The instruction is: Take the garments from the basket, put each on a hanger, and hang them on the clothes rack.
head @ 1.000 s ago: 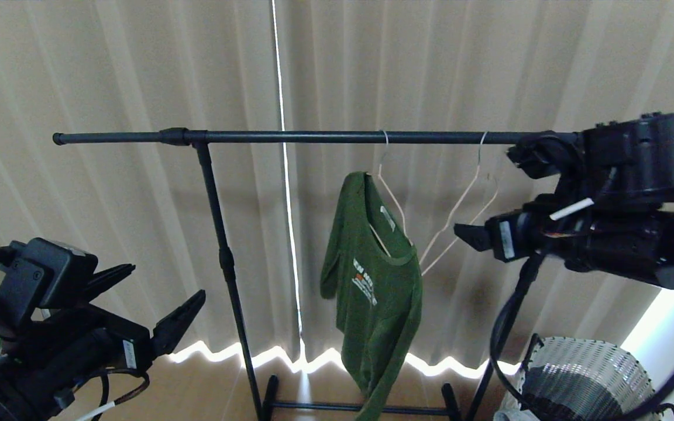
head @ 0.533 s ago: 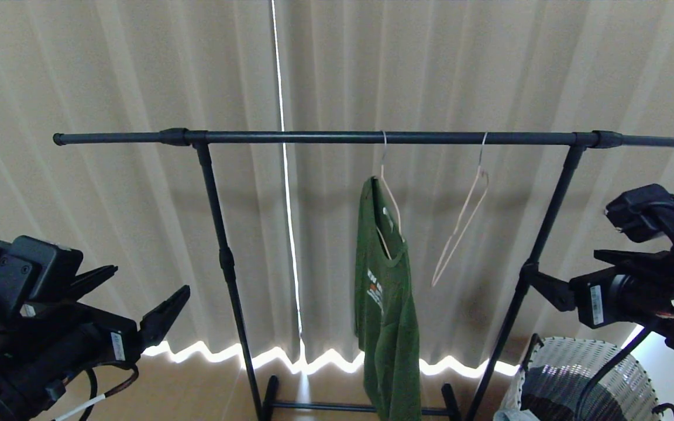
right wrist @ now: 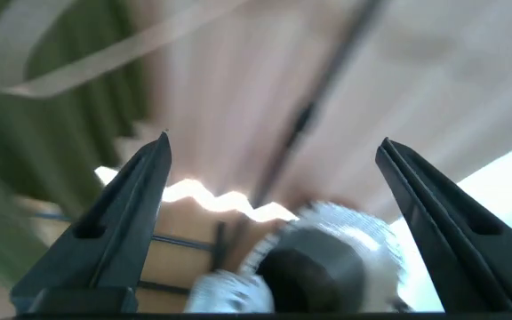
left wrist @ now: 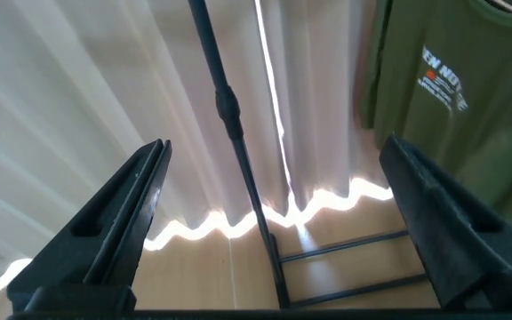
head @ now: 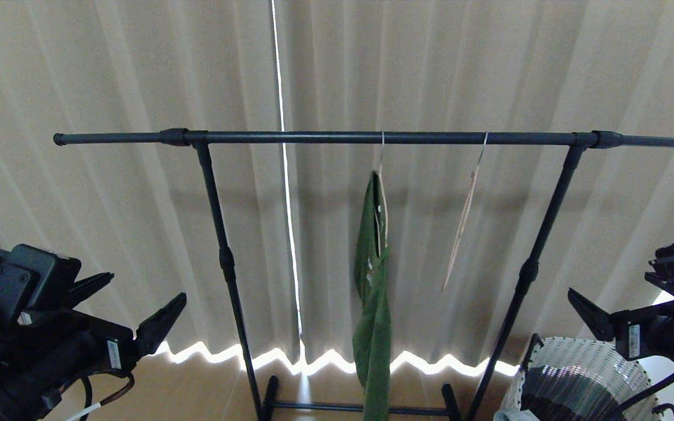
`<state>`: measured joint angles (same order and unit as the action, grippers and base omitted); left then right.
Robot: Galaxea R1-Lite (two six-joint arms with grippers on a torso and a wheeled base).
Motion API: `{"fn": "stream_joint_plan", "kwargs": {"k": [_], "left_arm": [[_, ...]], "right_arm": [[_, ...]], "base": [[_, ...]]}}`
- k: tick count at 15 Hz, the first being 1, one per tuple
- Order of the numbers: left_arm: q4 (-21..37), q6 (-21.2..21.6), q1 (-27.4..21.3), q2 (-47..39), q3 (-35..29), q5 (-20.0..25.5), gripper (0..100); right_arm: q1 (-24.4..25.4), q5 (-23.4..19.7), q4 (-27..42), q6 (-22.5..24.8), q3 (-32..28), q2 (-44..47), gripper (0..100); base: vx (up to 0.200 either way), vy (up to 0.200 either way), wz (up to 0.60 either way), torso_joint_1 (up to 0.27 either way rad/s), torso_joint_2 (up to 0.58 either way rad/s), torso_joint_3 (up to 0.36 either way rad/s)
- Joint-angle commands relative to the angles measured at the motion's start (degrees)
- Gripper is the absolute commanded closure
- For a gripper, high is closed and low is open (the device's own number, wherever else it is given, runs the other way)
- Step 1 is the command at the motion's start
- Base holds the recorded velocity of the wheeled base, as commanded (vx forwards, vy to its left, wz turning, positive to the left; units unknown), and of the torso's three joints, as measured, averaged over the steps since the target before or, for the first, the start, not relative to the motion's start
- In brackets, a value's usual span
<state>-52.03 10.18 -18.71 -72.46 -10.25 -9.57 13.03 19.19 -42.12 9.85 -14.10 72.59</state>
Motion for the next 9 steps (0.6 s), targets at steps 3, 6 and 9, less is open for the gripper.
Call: {"fn": "stream_joint_plan", "kwargs": {"k": [3, 6, 9], "left_arm": [[0.0, 0.0, 0.0, 1.1, 0.4, 0.0, 0], [-0.1, 0.0, 0.0, 1.0, 0.5, -0.1, 0], [-0.2, -0.4, 0.0, 1.1, 1.6, -0.1, 0]], "right_arm": [[-3.5, 0.0, -1.0, 0.2, 0.7, -0.1, 0], [-3.5, 0.0, -1.1, 0.3, 0.7, 0.4, 0], [-3.5, 0.0, -1.2, 0.3, 1.1, 1.6, 0]], "base": [[0.0, 0.0, 0.0, 0.0, 0.0, 0.0], [0.0, 0.0, 0.0, 0.0, 0.0, 0.0], [0.0, 0.0, 0.0, 0.0, 0.0, 0.0]]}}
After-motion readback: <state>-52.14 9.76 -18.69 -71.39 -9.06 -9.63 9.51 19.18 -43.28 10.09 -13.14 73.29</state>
